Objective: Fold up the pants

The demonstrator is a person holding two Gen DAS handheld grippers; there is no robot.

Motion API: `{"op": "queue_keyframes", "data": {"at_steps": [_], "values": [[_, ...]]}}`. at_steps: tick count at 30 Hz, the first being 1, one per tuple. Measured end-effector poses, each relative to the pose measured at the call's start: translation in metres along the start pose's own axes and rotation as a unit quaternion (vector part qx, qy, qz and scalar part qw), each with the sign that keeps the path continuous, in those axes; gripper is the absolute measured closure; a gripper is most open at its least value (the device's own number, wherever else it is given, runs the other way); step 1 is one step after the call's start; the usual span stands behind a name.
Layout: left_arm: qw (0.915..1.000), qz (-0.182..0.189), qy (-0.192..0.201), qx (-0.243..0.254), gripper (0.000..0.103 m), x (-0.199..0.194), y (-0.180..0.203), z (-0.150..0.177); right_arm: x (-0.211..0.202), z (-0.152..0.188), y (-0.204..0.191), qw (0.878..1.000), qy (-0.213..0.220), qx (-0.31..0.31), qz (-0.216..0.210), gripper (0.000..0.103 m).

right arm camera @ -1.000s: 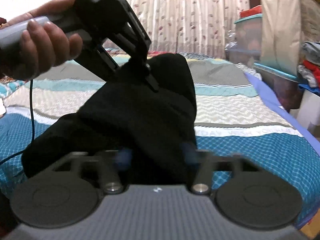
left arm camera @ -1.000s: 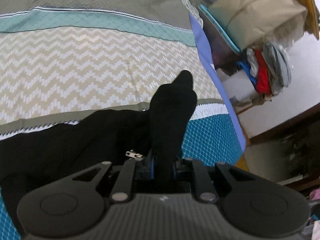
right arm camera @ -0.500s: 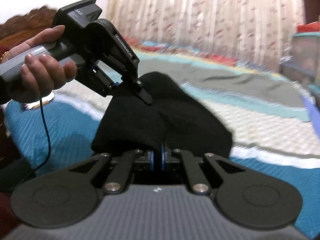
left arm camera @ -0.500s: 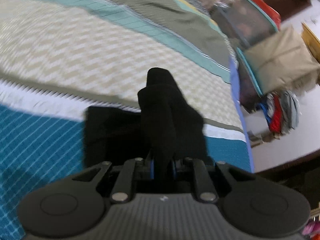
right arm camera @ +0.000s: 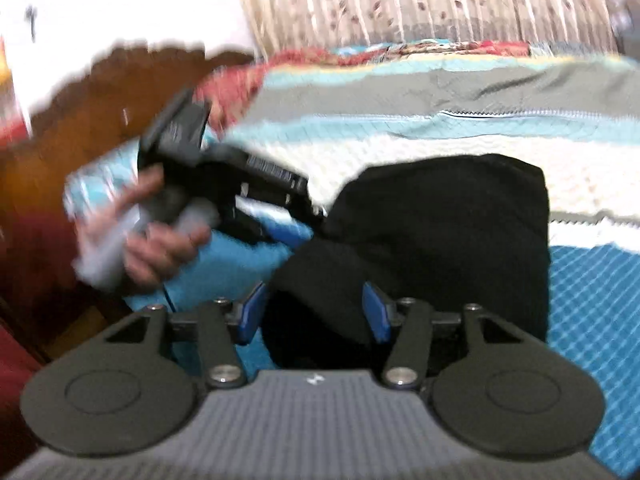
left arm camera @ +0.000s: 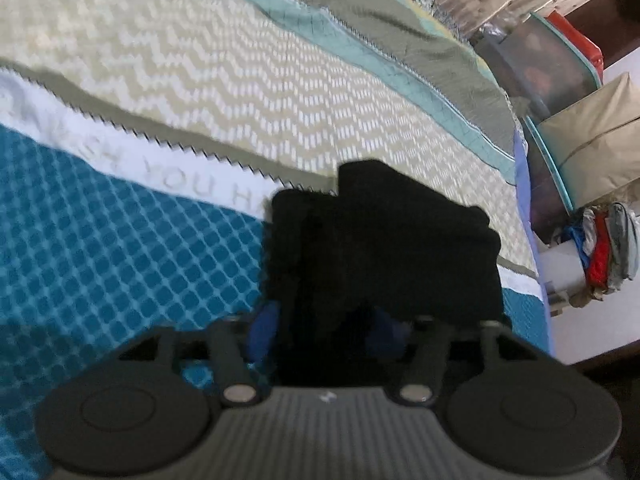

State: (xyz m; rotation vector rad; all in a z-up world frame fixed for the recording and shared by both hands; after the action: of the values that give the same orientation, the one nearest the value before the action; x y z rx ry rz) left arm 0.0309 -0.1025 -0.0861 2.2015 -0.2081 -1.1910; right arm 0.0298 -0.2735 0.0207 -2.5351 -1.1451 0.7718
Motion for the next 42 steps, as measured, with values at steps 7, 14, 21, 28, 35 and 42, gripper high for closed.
{"op": "queue_keyframes", "data": {"at_steps": [7, 14, 21, 28, 35, 42], "values": [[0.9991, -0.006, 0.024, 0.035, 0.037, -0.026, 0.018, -0.008, -0.005, -0.030, 0.062, 0.992, 0.042, 0.044, 0.113, 0.061], [0.9809, 0.008, 0.041, 0.190, 0.037, -0.014, 0.120, -0.056, -0.036, 0.010, 0.094, 0.983, 0.034, 0.095, 0.156, 0.059], [0.9253, -0.016, -0.050, 0.376, 0.050, 0.084, 0.221, -0.021, -0.051, 0.040, 0.083, 0.986, 0.014, 0.096, 0.138, 0.060], [0.9068, -0.062, -0.063, 0.412, 0.091, 0.116, 0.217, 0.000, -0.041, 0.047, 0.090, 0.985, -0.001, 0.105, 0.135, 0.089], [0.9355, -0.067, -0.048, 0.344, 0.091, 0.123, 0.205, -0.023, -0.056, 0.055, 0.070, 0.985, -0.013, 0.107, 0.131, 0.093], [0.9375, -0.062, -0.048, 0.339, 0.083, 0.124, 0.207, -0.014, -0.052, 0.072, 0.079, 0.979, -0.045, 0.148, 0.129, 0.092]]}}
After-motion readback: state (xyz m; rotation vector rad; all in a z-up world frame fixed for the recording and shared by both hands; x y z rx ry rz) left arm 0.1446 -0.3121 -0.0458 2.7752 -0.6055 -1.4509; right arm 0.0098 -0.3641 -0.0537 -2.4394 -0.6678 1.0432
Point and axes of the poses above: each gripper's, at about its wrist camera, not at the fingertips, and x roughly the way its jaws point, y to its right, z to its underside, the point moved 8 cm from there along x, roughly the way its jaws point, and after that the axes turned 5 degrees about y, right-handed, at the moved point
